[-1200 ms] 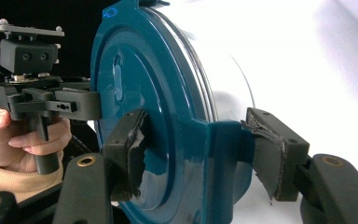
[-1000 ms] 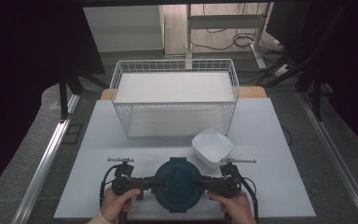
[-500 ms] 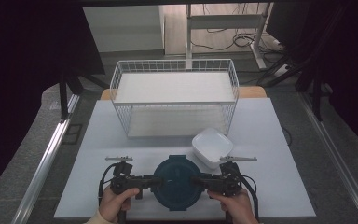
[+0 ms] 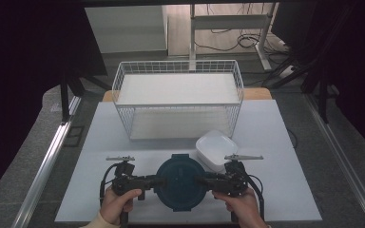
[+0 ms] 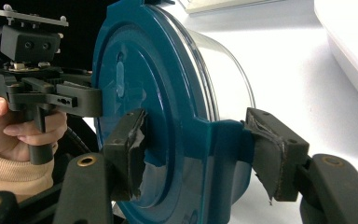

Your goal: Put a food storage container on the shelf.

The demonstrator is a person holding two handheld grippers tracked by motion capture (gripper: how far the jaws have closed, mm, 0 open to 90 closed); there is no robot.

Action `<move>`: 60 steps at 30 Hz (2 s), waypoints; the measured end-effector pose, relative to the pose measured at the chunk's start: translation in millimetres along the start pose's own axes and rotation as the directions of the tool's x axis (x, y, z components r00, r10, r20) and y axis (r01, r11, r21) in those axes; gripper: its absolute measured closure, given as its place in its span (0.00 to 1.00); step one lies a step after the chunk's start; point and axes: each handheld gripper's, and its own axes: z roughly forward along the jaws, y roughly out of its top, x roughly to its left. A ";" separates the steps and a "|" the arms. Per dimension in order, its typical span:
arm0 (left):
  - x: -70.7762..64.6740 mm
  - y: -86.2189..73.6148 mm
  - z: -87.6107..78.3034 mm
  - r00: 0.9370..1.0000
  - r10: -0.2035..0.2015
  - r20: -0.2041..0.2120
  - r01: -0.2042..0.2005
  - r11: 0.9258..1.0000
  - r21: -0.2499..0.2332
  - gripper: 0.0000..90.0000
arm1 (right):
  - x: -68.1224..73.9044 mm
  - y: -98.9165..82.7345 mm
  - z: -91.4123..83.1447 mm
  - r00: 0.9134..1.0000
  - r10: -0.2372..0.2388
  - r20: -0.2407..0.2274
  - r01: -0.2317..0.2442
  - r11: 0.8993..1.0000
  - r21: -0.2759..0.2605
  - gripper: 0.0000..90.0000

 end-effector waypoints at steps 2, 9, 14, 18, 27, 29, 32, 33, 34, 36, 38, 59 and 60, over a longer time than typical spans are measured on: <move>-1.5 1.6 -0.4 1.000 0.004 -0.001 -0.004 1.000 -0.003 0.50 | 0.8 1.5 -0.9 1.000 -0.004 -0.001 0.004 1.000 -0.003 0.44; -3.6 5.9 -1.4 1.000 0.019 -0.001 -0.019 1.000 -0.002 0.49 | 2.3 4.1 -3.3 1.000 -0.014 0.003 0.014 1.000 -0.013 0.44; -5.2 8.1 -3.2 1.000 0.025 0.002 -0.025 1.000 -0.006 0.49 | 4.4 6.7 -4.6 1.000 -0.028 0.005 0.028 0.999 -0.016 0.44; -6.4 10.5 -5.5 0.999 0.035 0.007 -0.035 0.999 -0.008 0.49 | 7.9 10.3 -6.4 0.999 -0.042 0.008 0.042 0.999 -0.020 0.44; -10.2 18.3 -9.5 0.999 0.052 -0.007 -0.052 0.999 -0.015 0.49 | 11.0 15.7 -6.7 0.999 -0.054 0.007 0.054 0.998 -0.023 0.44; -13.2 21.2 -11.6 0.998 0.062 -0.012 -0.062 0.998 -0.018 0.49 | 12.7 18.7 -7.8 0.998 -0.061 0.007 0.061 0.998 -0.025 0.44; -18.0 25.7 -15.3 0.997 0.078 -0.020 -0.078 0.997 -0.023 0.49 | 16.1 23.1 -9.9 0.998 -0.070 0.002 0.070 0.997 -0.027 0.44; -19.3 27.3 -16.3 0.996 0.083 -0.021 -0.083 0.996 -0.024 0.49 | 17.1 24.6 -10.5 0.997 -0.073 0.001 0.073 0.997 -0.027 0.44; -20.7 29.0 -17.1 0.996 0.086 -0.022 -0.087 0.996 -0.026 0.49 | 17.9 26.2 -11.2 0.997 -0.077 0.001 0.077 0.997 -0.028 0.44; -23.0 32.2 -18.4 0.995 0.092 -0.024 -0.093 0.995 -0.030 0.49 | 19.6 29.3 -12.8 0.997 -0.082 0.002 0.082 0.996 -0.034 0.44; -25.2 36.3 -19.9 0.995 0.101 -0.024 -0.101 0.994 -0.035 0.49 | 21.1 32.7 -14.5 0.996 -0.093 0.004 0.093 0.995 -0.039 0.44; -44.8 79.0 -36.9 0.987 0.154 -0.042 -0.157 0.983 -0.095 0.49 | 37.4 81.2 -27.4 0.983 -0.182 0.006 0.182 0.981 -0.071 0.44; -45.7 80.6 -37.5 0.988 0.151 -0.043 -0.154 0.983 -0.097 0.49 | 37.7 83.0 -27.5 0.983 -0.184 0.006 0.184 0.980 -0.072 0.45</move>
